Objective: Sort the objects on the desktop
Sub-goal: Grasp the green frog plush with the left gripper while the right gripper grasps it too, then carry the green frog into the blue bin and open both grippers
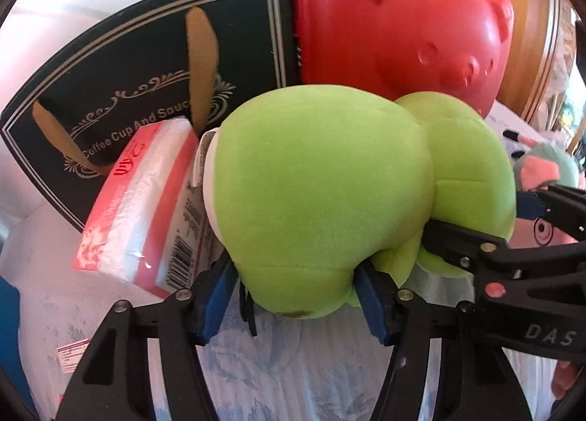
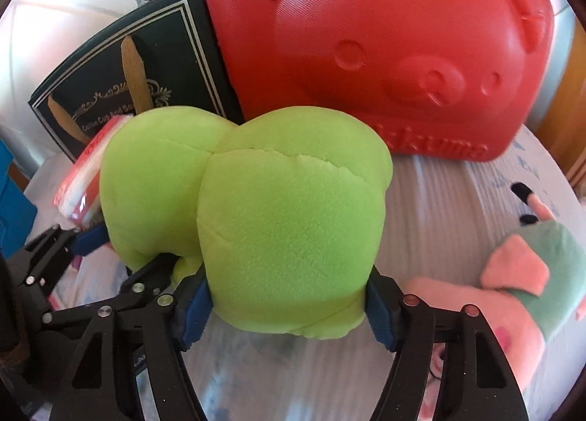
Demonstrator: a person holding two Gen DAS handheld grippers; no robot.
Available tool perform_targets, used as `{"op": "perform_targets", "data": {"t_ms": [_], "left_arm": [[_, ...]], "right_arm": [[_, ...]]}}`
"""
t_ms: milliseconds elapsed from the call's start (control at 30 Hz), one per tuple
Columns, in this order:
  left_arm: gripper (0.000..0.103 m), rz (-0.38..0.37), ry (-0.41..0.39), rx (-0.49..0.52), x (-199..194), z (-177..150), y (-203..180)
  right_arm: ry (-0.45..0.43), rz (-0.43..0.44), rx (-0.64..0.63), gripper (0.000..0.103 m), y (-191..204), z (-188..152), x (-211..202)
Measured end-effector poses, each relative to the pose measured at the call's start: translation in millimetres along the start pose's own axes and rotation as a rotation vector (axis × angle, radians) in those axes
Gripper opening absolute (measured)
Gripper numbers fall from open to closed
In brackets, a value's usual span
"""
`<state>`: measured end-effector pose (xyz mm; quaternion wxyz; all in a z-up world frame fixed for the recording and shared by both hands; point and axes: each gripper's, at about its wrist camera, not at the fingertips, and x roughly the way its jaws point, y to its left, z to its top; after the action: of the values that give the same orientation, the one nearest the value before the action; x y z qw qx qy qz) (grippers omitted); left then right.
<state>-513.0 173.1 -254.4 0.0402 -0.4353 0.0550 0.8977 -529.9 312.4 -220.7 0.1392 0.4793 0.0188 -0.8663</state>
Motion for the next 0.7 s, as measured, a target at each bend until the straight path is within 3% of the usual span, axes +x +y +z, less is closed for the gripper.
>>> {"op": "perform_targets", "data": {"t_ms": [67,133,200,267,467,700], "left_arm": [[0.064,0.012,0.014,-0.003,7.5,1.4,-3.1],[0.064,0.016,-0.008,-0.007,8.8,1.6,-4.5],[0.057,0.0,-0.017,-0.002,4.3,-0.1,-5.7],[0.055,0.005,-0.038,0.014,-8.2,-4.2,-9.9],[0.054,-0.007,-0.069,-0.013,-54.7,-13.5,-12.2],[0.054,0.022,-0.154,-0.051,-154.9,-27.4,-5.9]], "right_arm": [[0.003,0.001,0.008,0.083,-3.9,-4.1,2.0],[-0.005,0.0,0.017,0.086,-5.4,-4.7,4.8],[-0.009,0.008,0.017,0.083,-5.8,-3.9,4.9],[-0.013,0.006,0.005,0.073,-3.3,-5.0,-1.2],[-0.049,0.014,-0.012,0.071,5.5,-15.6,-37.5],[-0.122,0.034,-0.077,0.071,39.3,-8.7,-109.2]]}}
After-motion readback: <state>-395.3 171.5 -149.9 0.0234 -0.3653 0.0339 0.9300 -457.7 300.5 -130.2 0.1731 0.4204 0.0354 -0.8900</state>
